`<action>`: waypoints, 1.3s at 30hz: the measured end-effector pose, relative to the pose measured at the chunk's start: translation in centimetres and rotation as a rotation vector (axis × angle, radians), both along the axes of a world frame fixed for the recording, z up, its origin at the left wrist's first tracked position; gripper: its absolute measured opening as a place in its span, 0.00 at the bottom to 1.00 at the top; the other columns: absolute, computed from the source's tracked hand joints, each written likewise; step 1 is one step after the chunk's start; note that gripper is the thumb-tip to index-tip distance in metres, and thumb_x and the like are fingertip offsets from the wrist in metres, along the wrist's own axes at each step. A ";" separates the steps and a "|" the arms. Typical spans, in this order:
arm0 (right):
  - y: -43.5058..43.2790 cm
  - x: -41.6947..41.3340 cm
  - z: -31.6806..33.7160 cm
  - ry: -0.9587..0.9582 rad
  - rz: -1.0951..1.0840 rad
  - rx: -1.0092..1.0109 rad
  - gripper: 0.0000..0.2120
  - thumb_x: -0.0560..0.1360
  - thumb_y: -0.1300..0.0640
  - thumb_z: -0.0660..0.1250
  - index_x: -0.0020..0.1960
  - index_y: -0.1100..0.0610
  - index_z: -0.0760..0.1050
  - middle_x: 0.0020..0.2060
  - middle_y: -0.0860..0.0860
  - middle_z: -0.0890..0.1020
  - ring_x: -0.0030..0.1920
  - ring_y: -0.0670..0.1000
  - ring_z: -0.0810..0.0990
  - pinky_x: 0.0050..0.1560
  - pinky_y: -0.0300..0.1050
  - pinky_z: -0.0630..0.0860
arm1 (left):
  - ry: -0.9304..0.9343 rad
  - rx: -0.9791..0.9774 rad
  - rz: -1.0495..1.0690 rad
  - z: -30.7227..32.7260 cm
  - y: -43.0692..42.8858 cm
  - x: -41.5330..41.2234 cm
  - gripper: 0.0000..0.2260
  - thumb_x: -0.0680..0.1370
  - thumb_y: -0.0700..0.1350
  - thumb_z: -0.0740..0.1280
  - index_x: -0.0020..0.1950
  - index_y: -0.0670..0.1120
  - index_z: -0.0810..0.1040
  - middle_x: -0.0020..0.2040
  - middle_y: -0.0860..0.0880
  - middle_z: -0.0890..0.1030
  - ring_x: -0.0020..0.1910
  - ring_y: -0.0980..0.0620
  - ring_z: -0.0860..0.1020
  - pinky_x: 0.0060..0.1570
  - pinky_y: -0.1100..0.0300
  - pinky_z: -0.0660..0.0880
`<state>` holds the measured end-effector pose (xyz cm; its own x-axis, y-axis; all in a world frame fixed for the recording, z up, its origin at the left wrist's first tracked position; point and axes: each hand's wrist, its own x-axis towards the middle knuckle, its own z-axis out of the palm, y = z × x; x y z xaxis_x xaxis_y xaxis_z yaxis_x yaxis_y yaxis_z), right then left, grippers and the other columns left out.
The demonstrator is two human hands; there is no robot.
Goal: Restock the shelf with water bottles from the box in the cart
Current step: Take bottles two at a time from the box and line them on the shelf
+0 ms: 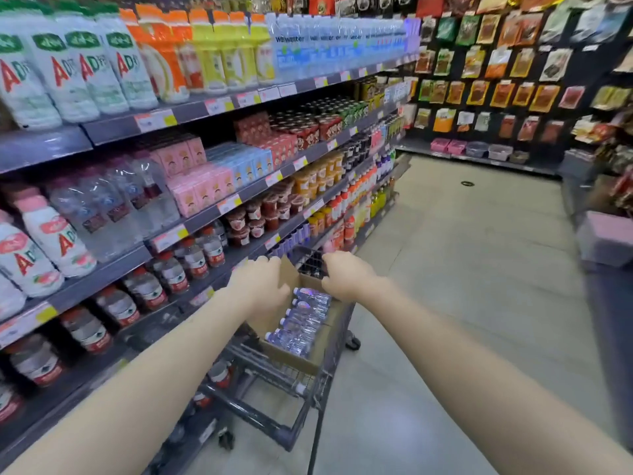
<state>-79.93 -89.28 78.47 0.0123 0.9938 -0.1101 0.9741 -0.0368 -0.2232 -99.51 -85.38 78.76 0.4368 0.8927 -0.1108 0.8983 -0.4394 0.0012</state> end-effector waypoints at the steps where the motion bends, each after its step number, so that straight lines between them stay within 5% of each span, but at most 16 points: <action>1: 0.9 0.9 -0.8 -0.010 -0.002 -0.008 0.07 0.79 0.58 0.62 0.55 0.59 0.73 0.51 0.56 0.78 0.51 0.60 0.80 0.44 0.52 0.77 | -0.010 -0.012 0.003 -0.9 1.3 0.8 0.22 0.82 0.57 0.61 0.70 0.45 0.70 0.62 0.43 0.76 0.58 0.40 0.77 0.52 0.47 0.77; 4: 5.0 3.4 -3.8 -0.022 -0.010 -0.062 0.05 0.80 0.57 0.62 0.52 0.58 0.71 0.48 0.55 0.76 0.47 0.59 0.78 0.43 0.52 0.74 | -0.061 -0.052 0.035 -4.4 5.8 3.0 0.19 0.81 0.57 0.62 0.64 0.45 0.72 0.57 0.43 0.77 0.54 0.42 0.77 0.51 0.47 0.78; 9: 13.8 6.5 -8.6 0.039 -0.025 -0.173 0.06 0.80 0.54 0.63 0.53 0.57 0.71 0.53 0.57 0.79 0.52 0.60 0.79 0.48 0.52 0.77 | -0.093 -0.169 0.136 -10.2 14.2 5.9 0.24 0.81 0.59 0.61 0.70 0.45 0.70 0.61 0.43 0.77 0.58 0.41 0.78 0.54 0.46 0.78; 14: 20.6 8.0 -12.6 0.070 0.015 -0.331 0.16 0.78 0.56 0.62 0.64 0.57 0.76 0.55 0.58 0.81 0.56 0.60 0.81 0.47 0.48 0.76 | -0.064 -0.311 0.251 -14.9 20.0 6.6 0.27 0.81 0.59 0.62 0.74 0.43 0.67 0.67 0.41 0.76 0.64 0.38 0.77 0.59 0.46 0.77; 17: 24.4 8.6 -13.1 0.045 0.094 -0.396 0.06 0.79 0.58 0.63 0.54 0.59 0.74 0.50 0.58 0.80 0.55 0.60 0.82 0.44 0.45 0.71 | -0.061 -0.373 0.320 -17.0 22.7 6.7 0.27 0.82 0.58 0.62 0.73 0.41 0.67 0.68 0.40 0.75 0.65 0.37 0.76 0.60 0.46 0.76; 20: 28.6 8.8 -14.4 0.074 0.132 -0.407 0.06 0.80 0.55 0.62 0.51 0.57 0.74 0.50 0.59 0.81 0.55 0.60 0.82 0.45 0.44 0.70 | -0.090 -0.402 0.399 -19.5 24.8 6.6 0.24 0.81 0.57 0.62 0.69 0.40 0.70 0.66 0.39 0.77 0.64 0.38 0.77 0.59 0.47 0.77; 25: 36.3 7.8 -19.3 0.028 0.308 -0.529 0.16 0.84 0.58 0.60 0.70 0.61 0.73 0.60 0.58 0.81 0.64 0.58 0.78 0.52 0.36 0.66 | -0.130 -0.522 0.594 -25.1 27.2 6.3 0.22 0.82 0.56 0.62 0.67 0.41 0.71 0.64 0.39 0.78 0.61 0.38 0.79 0.58 0.48 0.77; 29: 44.3 7.7 -30.9 0.004 0.352 -0.659 0.19 0.75 0.41 0.58 0.55 0.52 0.78 0.53 0.53 0.84 0.55 0.57 0.83 0.53 0.48 0.78 | -0.123 -0.578 0.867 -29.1 28.3 6.3 0.25 0.80 0.59 0.63 0.70 0.43 0.70 0.67 0.40 0.75 0.67 0.38 0.73 0.63 0.47 0.73; 31: 47.4 7.7 -34.8 -0.029 0.395 -0.718 0.15 0.75 0.44 0.61 0.51 0.53 0.78 0.50 0.53 0.84 0.50 0.56 0.82 0.50 0.47 0.78 | -0.141 -0.617 0.994 -31.1 28.5 6.5 0.26 0.80 0.61 0.61 0.69 0.44 0.70 0.67 0.40 0.75 0.67 0.38 0.73 0.63 0.47 0.74; 39: 52.4 8.1 -41.0 -0.139 0.411 -0.771 0.20 0.77 0.49 0.69 0.64 0.59 0.78 0.60 0.59 0.83 0.59 0.60 0.82 0.58 0.49 0.79 | -0.323 -0.796 1.320 -39.8 28.1 9.4 0.25 0.82 0.62 0.59 0.66 0.43 0.76 0.55 0.41 0.84 0.55 0.40 0.83 0.50 0.52 0.80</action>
<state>-71.84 -36.84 37.49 -0.2666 0.5722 -0.7755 0.9598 0.2308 -0.1597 -90.07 -57.28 38.98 -0.4752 0.4091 -0.7790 0.5487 0.8299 0.1011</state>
